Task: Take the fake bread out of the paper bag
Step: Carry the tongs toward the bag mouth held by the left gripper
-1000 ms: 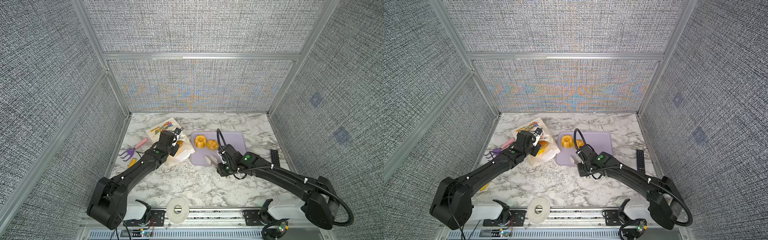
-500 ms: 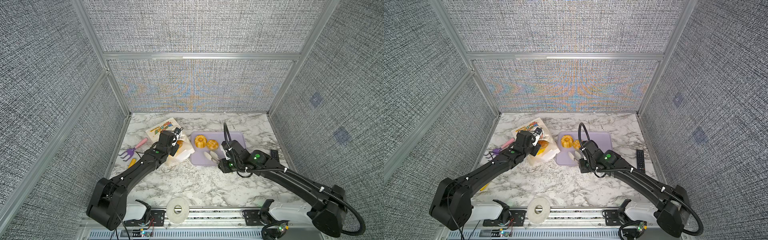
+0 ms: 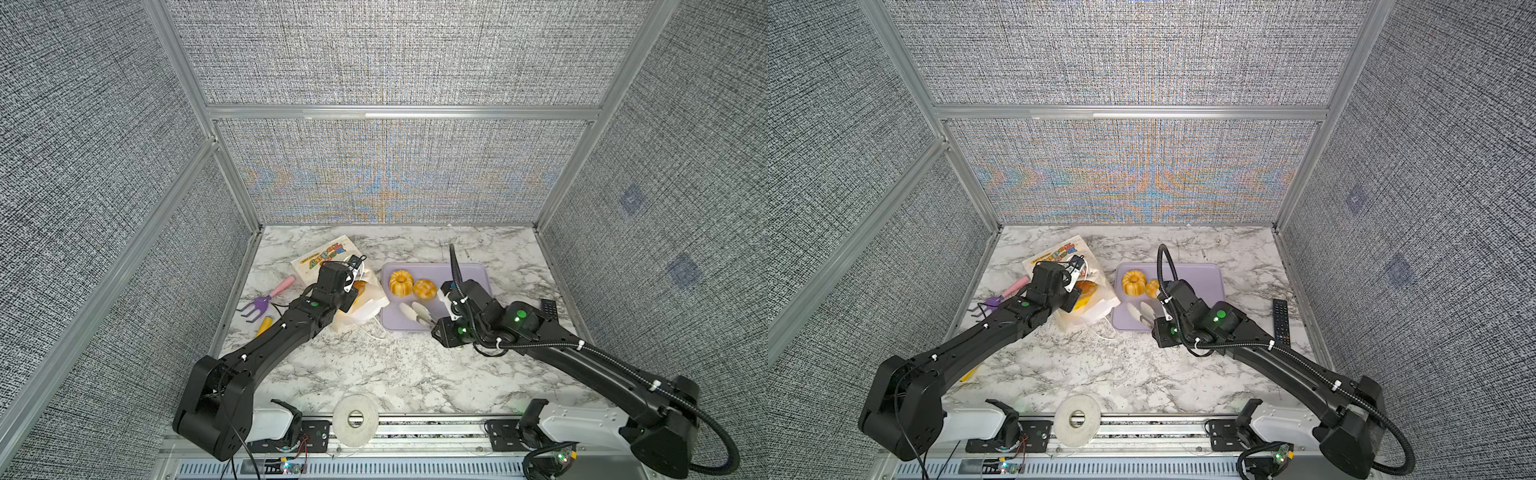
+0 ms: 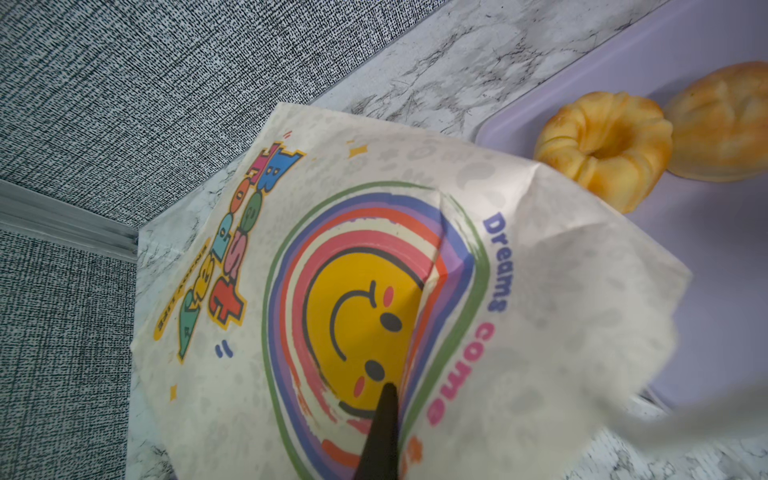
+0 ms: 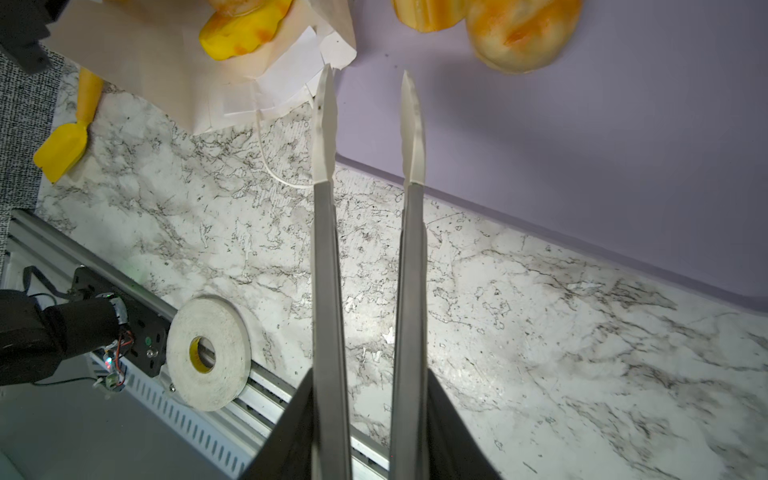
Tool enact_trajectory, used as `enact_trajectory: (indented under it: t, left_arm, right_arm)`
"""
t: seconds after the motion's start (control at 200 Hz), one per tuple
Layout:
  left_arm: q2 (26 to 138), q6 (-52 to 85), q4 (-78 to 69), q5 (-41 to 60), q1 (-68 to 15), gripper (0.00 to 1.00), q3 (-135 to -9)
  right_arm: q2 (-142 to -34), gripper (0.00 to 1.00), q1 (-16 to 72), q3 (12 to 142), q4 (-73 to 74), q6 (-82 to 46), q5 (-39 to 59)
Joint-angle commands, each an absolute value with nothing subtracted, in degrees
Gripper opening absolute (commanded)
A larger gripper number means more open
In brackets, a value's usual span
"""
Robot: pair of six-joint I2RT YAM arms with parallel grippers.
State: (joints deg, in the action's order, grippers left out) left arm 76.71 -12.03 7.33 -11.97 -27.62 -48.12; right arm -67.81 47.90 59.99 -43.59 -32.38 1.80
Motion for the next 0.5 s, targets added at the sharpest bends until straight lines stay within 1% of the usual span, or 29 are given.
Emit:
enact_trajectory:
  t: [0.0, 0.235, 0.37, 0.495]
  left_arm:
    - [76.3, -12.0, 5.9, -12.0, -27.6, 0.00, -48.0]
    - [76.4, -11.9, 5.6, -11.8, -27.5, 0.00, -47.8]
    - [76.6, -11.9, 5.7, -11.8, -27.6, 0.00, -47.9]
    - [76.7, -11.8, 5.7, -11.8, -27.6, 0.00, -47.9]
  right_arm:
    - [-66.9, 0.37, 49.2, 58.7, -38.4, -36.0, 3.8]
    - [-67.6, 0.37, 53.4, 53.8, -23.6, -44.1, 8.0]
    - [-70.5, 0.37, 54.1, 53.4, -15.8, -46.6, 10.9]
    - [-73.1, 0.38, 54.0, 53.4, -10.7, -48.9, 11.1]
